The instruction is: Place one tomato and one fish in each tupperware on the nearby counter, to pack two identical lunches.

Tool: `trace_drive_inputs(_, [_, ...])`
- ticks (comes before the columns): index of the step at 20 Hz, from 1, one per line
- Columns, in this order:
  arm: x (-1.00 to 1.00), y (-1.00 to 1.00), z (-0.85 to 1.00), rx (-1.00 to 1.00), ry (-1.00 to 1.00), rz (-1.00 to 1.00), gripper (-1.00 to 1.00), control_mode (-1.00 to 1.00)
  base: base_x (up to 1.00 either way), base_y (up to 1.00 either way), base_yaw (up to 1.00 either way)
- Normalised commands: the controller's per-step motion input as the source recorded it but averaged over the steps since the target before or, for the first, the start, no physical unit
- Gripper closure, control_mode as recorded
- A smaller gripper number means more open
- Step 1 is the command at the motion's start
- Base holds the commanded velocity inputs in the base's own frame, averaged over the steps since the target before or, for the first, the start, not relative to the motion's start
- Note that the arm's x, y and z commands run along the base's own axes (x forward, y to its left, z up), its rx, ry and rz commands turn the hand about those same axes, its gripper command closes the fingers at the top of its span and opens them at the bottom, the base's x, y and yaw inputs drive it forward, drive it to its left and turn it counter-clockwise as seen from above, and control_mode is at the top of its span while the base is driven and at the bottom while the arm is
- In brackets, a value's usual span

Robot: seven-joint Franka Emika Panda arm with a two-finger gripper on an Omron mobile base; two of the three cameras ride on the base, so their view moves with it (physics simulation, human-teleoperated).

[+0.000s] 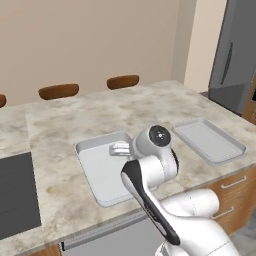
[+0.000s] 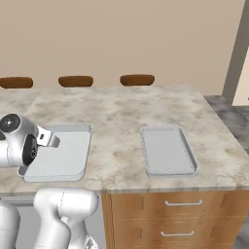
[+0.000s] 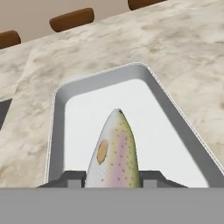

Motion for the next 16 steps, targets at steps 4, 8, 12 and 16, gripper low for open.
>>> trace_drive_inputs(4, [0.27,0.11,-0.21,0.00,0.16,0.00,1.00,-1.00,0.00,0.00,0.00])
trace_drive_inputs(8, [0.03,0.32,-0.31,-0.03,0.06,0.00,1.00,-1.00,0.00,0.00,0.00])
trace_drive_inputs(12, [0.12,0.20,-0.26,-0.02,0.00,0.00,1.00,-1.00,0.00,0.00,0.00])
trace_drive_inputs(16, [0.23,0.00,-0.24,0.00,0.00,0.00,1.00,-1.00,0.00,0.00,0.00])
